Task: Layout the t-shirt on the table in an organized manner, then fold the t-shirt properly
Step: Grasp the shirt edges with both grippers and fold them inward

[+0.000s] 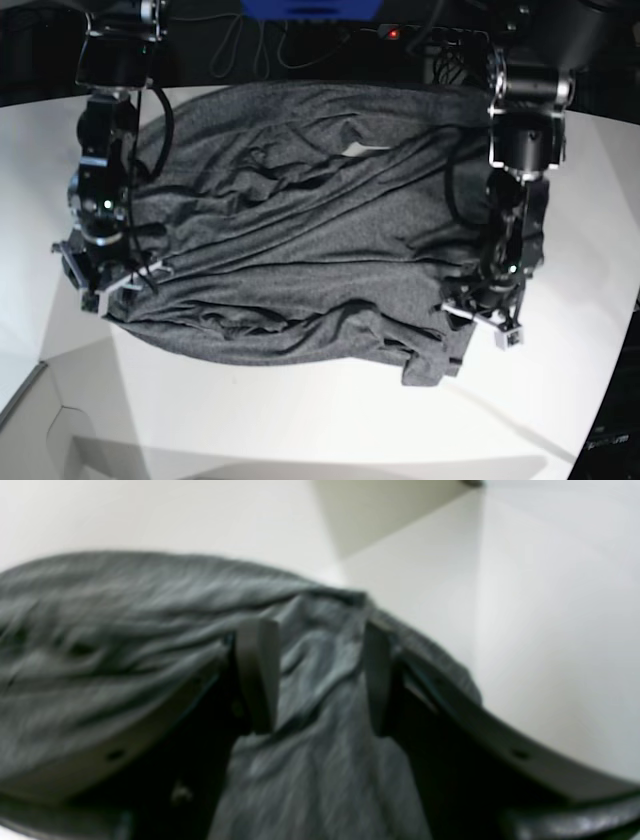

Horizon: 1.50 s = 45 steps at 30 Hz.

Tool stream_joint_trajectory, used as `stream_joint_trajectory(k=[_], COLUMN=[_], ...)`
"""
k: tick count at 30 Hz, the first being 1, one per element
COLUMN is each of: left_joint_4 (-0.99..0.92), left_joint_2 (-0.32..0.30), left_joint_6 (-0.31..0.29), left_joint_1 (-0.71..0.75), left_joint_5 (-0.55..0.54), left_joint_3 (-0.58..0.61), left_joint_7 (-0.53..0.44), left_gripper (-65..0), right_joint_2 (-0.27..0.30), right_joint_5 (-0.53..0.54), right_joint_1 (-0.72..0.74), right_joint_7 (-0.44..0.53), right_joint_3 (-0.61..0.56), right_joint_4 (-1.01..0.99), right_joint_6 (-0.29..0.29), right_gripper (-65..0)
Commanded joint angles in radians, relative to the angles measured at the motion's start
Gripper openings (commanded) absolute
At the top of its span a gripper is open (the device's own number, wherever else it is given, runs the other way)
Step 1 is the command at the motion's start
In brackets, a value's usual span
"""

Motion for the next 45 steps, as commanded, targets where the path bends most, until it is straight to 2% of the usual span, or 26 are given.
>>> stream_joint_trajectory(k=[1, 3, 7, 10, 17, 21, 25, 27, 30, 33, 36, 39, 42, 45], left_joint_4=[-0.039, -0.171, -0.344, -0.4, -0.355, -0.162, 0.055, 0.061, 0.056, -0.011, -0.1, -0.166, -0.153, -0.154], left_joint_2=[-0.004, -0.005, -0.025, -0.065, -0.086, -0.077, -0.014, 0.01, 0.059, 0.107, 0.145, 0.153, 0.145, 0.11], left_joint_6=[-0.007, -0.007, -0.007, -0.007, -0.007, -0.007, -0.007, -0.007, -0.001, 0.0, 0.002, 0.002, 0.002, 0.004], left_joint_1=[-0.074, -0.135, -0.197, -0.212, -0.207, -0.16, -0.129, -0.132, -0.16, -0.175, -0.207, -0.223, -0.218, -0.218], left_joint_5=[-0.006, -0.004, -0.004, -0.004, -0.012, -0.012, -0.003, 0.0, 0.066, 0.146, 0.203, 0.218, 0.216, 0.216], left_joint_3=[0.0, 0.002, 0.002, 0.002, -0.004, -0.001, 0.003, 0.016, 0.103, 0.177, 0.183, 0.183, 0.183, 0.181], left_joint_7=[-0.028, -0.081, -0.256, -0.312, -0.298, -0.204, -0.137, -0.115, -0.112, -0.115, -0.115, -0.115, -0.115, -0.112], left_gripper=[-32.8, -32.8, -32.8, -32.8, -32.8, -32.8, -32.8, -32.8, -32.7, -32.7, -32.7, -32.6, -32.6, -32.6], right_joint_2=[0.008, 0.008, 0.008, 0.008, 0.008, 0.008, 0.008, 0.008, 0.008, 0.008, 0.008, 0.008, 0.008, 0.008], right_joint_5=[-0.004, -0.004, -0.004, -0.004, -0.004, -0.004, -0.004, -0.004, -0.004, -0.004, -0.004, -0.004, -0.004, -0.004], right_joint_1=[-0.006, -0.053, -0.118, -0.136, -0.139, -0.139, -0.142, -0.142, -0.142, -0.142, -0.142, -0.142, -0.144, -0.144], right_joint_7=[0.017, 0.015, 0.015, 0.015, 0.017, 0.017, 0.017, 0.017, 0.015, 0.015, 0.015, 0.015, 0.015, 0.015], right_joint_3=[-0.013, -0.036, -0.062, -0.064, -0.064, -0.079, -0.084, -0.084, -0.084, -0.084, -0.084, -0.082, -0.081, -0.082], right_joint_4=[0.044, 0.091, 0.125, 0.107, 0.085, 0.085, 0.087, 0.087, 0.085, 0.085, 0.087, 0.087, 0.085, 0.085], right_joint_6=[-0.002, -0.002, -0.002, -0.002, -0.002, -0.002, -0.002, -0.002, -0.002, -0.002, -0.002, -0.002, -0.002, -0.002], right_gripper=[-37.3, -37.3, -37.3, -37.3, -37.3, -37.3, -37.3, -37.3, -37.3, -37.3, -37.3, -37.3, -37.3, -37.3])
